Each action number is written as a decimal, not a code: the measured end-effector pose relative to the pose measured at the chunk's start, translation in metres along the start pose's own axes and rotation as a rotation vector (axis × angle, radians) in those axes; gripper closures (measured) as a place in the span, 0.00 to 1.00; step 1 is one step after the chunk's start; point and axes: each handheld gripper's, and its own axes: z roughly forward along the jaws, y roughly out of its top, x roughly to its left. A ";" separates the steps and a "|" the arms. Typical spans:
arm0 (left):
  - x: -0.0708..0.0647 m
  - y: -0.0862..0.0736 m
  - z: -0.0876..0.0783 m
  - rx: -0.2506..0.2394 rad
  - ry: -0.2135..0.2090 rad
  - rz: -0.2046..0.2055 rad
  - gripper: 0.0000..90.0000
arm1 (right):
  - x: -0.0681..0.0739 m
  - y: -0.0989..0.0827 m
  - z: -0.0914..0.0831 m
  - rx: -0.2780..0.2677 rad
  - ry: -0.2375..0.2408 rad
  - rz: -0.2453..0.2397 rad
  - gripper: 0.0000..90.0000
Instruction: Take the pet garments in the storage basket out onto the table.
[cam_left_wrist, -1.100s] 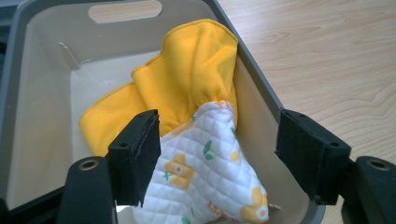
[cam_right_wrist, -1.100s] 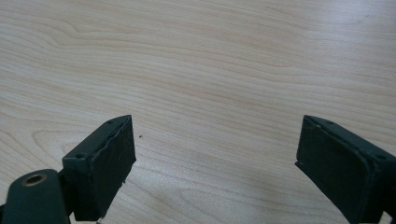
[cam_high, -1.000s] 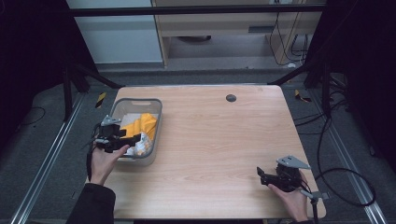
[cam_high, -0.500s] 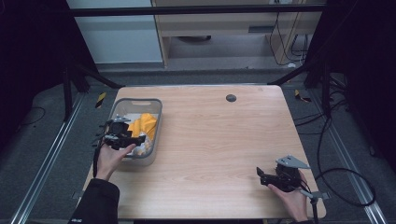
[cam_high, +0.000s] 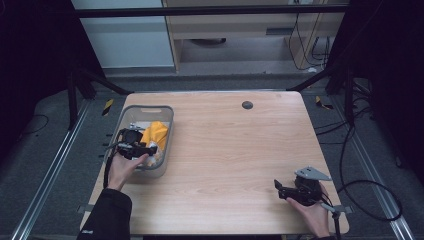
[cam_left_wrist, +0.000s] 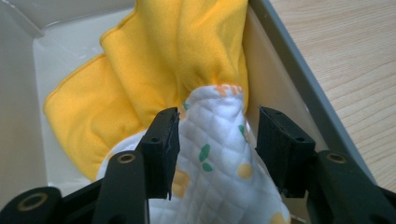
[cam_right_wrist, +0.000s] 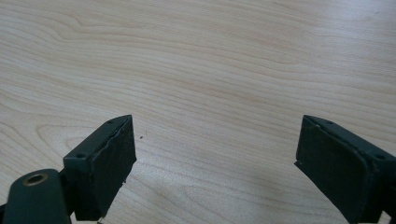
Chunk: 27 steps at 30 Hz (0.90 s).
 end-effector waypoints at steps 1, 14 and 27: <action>0.000 0.000 0.001 0.004 0.001 0.000 0.56 | 0.000 0.000 0.000 0.001 0.001 0.000 0.13; 0.001 -0.001 0.012 0.057 0.004 -0.014 0.73 | 0.001 0.000 0.002 0.015 0.008 -0.012 0.13; 0.002 0.002 0.007 0.067 0.012 -0.024 0.89 | 0.001 -0.001 0.003 0.019 0.005 -0.026 0.13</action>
